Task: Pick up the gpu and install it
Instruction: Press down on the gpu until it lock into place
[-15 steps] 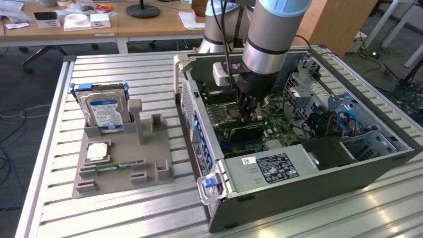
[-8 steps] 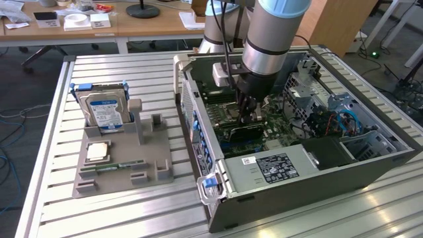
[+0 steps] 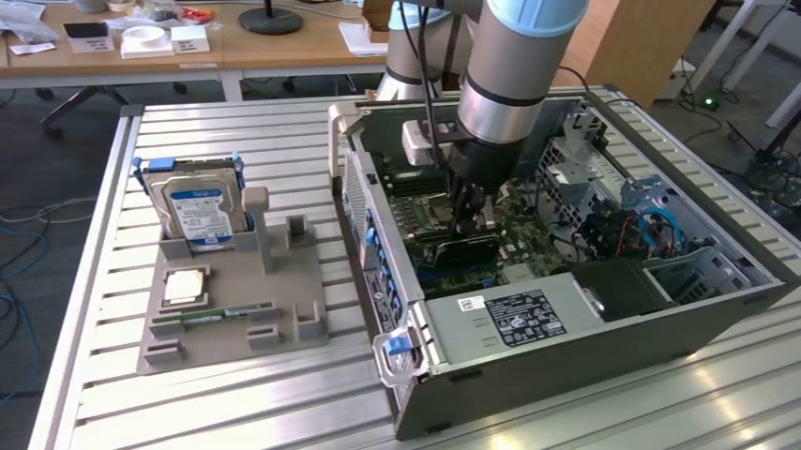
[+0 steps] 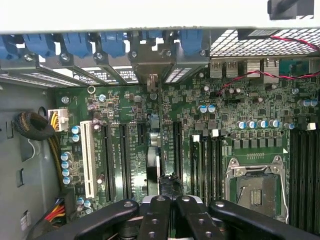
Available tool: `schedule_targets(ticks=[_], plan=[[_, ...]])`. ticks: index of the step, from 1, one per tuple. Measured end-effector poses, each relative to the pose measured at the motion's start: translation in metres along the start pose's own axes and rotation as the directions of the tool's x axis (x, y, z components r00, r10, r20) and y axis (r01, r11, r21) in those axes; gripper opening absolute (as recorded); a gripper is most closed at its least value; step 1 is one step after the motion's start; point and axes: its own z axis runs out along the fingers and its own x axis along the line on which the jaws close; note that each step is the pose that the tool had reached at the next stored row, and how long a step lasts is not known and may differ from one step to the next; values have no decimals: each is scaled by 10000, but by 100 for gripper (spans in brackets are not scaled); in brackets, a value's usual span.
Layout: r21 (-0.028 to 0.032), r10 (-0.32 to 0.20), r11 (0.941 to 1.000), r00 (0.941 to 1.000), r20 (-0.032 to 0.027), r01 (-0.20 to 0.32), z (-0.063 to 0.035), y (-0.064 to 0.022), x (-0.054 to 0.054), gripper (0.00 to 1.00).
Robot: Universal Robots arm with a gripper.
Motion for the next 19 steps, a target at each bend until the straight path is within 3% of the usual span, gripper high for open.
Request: schedule_targets(ticks=[19], plan=[[3, 1, 10000, 10000, 3, -1, -46, 0, -7, 11]])
